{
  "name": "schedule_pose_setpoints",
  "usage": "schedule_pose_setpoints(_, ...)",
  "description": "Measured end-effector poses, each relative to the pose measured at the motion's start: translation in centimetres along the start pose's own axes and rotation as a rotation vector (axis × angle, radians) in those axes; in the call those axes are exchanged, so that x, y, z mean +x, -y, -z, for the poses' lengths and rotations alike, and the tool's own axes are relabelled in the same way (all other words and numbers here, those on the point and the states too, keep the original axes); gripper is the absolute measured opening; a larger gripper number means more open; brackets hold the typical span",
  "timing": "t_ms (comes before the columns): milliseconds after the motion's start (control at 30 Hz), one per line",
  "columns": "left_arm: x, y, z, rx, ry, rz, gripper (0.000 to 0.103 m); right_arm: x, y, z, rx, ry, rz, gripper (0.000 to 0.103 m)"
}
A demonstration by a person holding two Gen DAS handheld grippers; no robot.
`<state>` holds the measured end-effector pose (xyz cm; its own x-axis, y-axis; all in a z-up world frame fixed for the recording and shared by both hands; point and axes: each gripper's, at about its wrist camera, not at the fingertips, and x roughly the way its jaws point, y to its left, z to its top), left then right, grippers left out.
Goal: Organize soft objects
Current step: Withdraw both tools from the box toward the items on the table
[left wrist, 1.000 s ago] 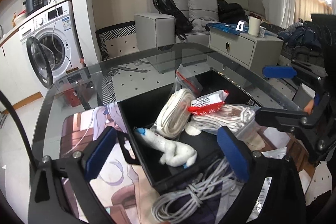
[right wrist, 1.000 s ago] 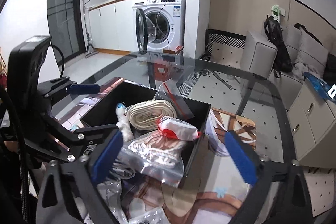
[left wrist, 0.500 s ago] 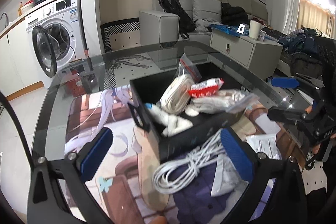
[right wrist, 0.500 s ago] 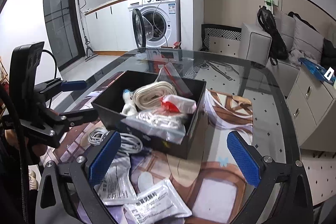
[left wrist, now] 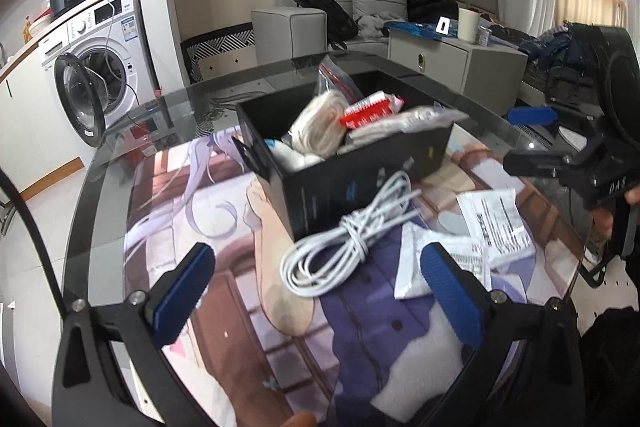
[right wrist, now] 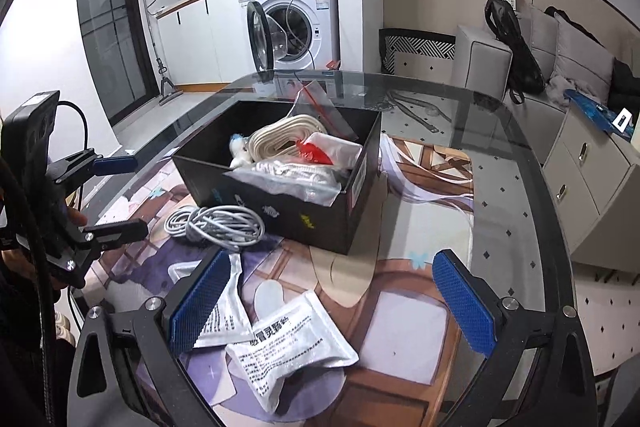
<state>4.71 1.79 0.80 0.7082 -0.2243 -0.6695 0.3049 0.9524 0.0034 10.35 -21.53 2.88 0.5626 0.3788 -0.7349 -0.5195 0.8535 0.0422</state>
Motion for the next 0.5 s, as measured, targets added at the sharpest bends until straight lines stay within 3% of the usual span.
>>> schedule_pose_setpoints(500, -0.5, 1.7, 2.1, 0.073, -0.039, 0.052, 0.103, 0.8, -0.7, 3.1, -0.042, -0.089, -0.011, 0.103)
